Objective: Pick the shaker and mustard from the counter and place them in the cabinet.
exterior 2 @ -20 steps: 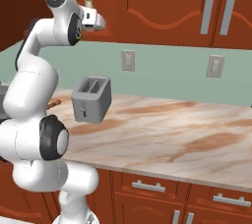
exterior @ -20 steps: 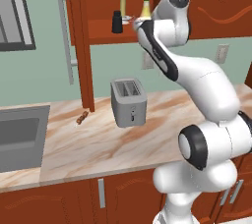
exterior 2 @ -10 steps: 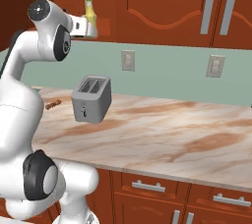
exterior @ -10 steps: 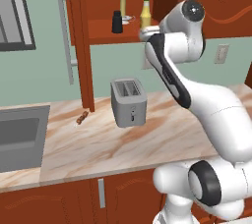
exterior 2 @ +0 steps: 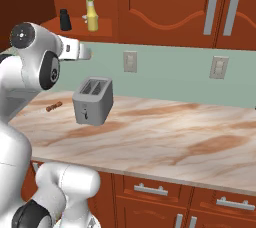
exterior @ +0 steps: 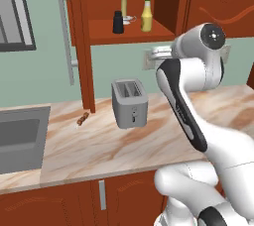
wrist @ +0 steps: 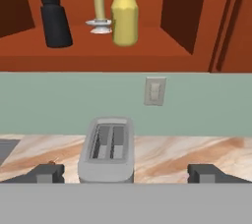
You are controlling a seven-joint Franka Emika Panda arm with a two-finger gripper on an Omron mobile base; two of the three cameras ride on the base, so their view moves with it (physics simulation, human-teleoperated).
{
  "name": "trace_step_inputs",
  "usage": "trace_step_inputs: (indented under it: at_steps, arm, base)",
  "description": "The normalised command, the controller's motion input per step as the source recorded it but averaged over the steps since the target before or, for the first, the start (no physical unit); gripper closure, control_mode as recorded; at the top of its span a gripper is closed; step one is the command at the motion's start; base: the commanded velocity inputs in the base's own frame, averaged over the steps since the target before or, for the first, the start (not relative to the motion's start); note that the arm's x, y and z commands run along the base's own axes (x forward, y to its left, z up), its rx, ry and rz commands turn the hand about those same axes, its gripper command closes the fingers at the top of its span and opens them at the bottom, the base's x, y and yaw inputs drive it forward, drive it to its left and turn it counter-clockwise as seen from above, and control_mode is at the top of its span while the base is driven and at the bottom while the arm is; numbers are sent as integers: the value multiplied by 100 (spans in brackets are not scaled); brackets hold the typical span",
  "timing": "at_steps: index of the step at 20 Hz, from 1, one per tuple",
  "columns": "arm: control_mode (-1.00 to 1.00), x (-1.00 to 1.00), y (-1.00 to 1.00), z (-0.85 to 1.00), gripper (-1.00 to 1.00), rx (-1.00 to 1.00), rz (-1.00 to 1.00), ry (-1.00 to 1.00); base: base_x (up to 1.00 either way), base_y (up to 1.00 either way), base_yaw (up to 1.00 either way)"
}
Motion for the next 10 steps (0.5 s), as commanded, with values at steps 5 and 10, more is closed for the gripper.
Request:
trace_step_inputs:
  at_steps: [5,10]
  arm:
    - [-100,-36,0,-51,-100,6,0,3]
    - [-100,-8,-2,-70,-100,5,0,12]
  base:
    - [0,0,0]
    - [0,0,0]
